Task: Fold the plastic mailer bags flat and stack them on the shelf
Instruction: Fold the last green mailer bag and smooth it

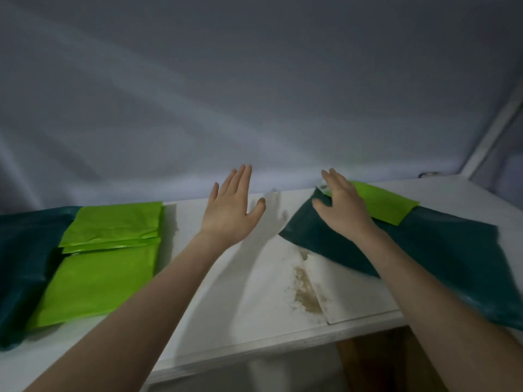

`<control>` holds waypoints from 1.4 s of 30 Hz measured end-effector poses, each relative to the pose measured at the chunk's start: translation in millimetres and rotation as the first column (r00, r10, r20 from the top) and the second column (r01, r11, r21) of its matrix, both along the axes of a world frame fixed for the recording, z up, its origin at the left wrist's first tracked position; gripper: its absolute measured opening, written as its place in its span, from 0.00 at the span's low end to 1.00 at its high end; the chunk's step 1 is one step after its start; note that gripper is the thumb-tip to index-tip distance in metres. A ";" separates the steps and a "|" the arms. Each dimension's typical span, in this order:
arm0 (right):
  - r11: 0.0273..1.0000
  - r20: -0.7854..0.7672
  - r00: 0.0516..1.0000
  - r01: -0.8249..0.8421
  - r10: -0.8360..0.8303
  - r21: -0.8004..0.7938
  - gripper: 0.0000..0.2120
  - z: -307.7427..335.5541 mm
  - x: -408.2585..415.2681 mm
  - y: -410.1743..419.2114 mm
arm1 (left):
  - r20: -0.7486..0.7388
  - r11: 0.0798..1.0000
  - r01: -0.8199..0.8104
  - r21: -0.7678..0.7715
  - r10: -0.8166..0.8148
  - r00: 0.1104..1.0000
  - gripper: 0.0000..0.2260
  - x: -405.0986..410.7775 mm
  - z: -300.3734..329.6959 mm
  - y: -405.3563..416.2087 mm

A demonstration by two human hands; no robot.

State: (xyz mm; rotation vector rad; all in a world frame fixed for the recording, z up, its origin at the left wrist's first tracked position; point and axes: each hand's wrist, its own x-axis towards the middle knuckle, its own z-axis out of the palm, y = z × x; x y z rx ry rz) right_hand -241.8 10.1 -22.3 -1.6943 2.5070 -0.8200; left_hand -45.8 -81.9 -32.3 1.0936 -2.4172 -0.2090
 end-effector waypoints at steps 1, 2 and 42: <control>1.000 -0.006 1.000 0.026 -0.026 0.015 0.29 -3.1 -13.9 6.9 | 0.018 1.000 0.020 0.012 -0.020 1.000 0.30 -13.0 -4.9 3.7; 0.998 -0.016 0.999 0.050 -0.049 0.033 0.29 -6.6 -26.7 13.5 | 0.031 0.999 0.036 0.022 -0.037 0.999 0.30 -25.2 -9.9 7.0; 0.966 -0.309 0.917 0.222 -0.252 -0.129 0.10 -68.0 -106.6 -1.6 | -0.193 0.832 0.189 0.522 -0.100 0.976 0.18 -173.2 -64.9 15.2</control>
